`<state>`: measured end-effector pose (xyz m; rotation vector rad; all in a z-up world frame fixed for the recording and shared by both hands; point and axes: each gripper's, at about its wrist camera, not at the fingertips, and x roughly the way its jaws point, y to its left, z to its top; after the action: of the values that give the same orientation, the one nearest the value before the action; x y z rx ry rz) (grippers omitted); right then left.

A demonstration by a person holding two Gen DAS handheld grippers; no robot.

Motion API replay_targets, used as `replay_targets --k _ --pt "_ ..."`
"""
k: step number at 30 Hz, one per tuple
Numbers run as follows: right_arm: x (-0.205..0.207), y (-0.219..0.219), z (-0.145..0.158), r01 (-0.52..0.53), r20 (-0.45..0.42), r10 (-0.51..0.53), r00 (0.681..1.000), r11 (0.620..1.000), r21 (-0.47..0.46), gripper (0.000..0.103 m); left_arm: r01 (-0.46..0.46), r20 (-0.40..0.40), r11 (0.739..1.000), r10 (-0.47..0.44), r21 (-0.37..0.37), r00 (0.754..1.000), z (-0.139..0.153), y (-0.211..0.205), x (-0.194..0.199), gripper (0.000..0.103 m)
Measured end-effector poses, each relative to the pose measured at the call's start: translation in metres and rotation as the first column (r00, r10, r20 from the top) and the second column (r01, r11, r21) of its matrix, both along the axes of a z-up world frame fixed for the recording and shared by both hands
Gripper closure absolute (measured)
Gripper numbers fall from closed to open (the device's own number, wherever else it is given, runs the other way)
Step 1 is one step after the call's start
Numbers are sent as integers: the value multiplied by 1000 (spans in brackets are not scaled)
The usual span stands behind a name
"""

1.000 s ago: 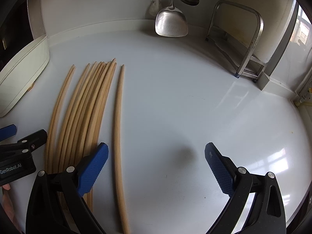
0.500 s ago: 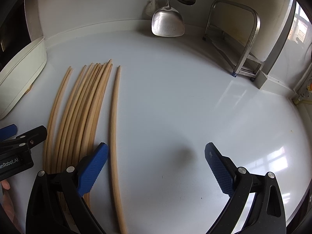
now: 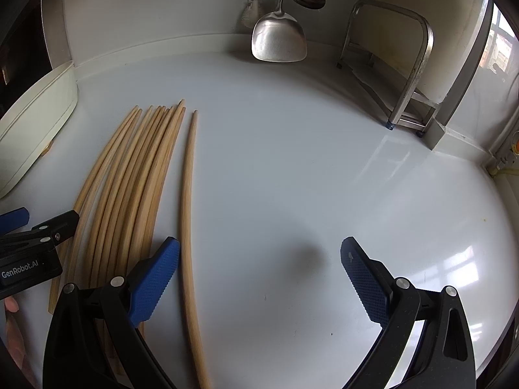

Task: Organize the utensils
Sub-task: 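Grasp one wooden chopstick with the left tool while the right tool grasps another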

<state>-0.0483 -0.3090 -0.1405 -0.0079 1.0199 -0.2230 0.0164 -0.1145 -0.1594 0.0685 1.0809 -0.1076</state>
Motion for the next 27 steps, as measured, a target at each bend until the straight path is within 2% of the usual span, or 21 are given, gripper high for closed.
replay_targets --k 6,9,11,13,17,19,20,22,27 --pt "1 4 0 -20 10 20 1000 1000 2 9 -11 -15 1000 11 0 1000 0 0 13 5" --pt "2 10 0 -51 21 51 998 999 -5 18 7 -11 1000 -7 9 1000 1 -5 17 5" --pt "4 14 1 -73 25 73 997 997 -1 27 31 -1 999 -31 13 1000 3 -9 17 10" --pt "4 16 1 -91 27 90 996 996 17 40 65 9 998 -65 -4 998 6 -13 14 27" --pt "3 22 2 -132 26 131 991 990 57 60 109 18 994 -109 -10 994 10 -21 7 47" --pt "4 26 3 -155 19 154 988 986 66 77 128 21 992 -128 -13 992 12 -25 3 66" --pt "5 28 3 -166 15 165 986 984 66 80 136 20 991 -136 -14 990 13 -27 1 72" --pt "6 32 4 -187 4 187 982 980 68 97 150 14 988 -150 -19 989 14 -29 -2 94" --pt "6 29 6 -177 3 178 984 978 112 97 155 -9 986 -156 -64 988 16 -25 -9 96"
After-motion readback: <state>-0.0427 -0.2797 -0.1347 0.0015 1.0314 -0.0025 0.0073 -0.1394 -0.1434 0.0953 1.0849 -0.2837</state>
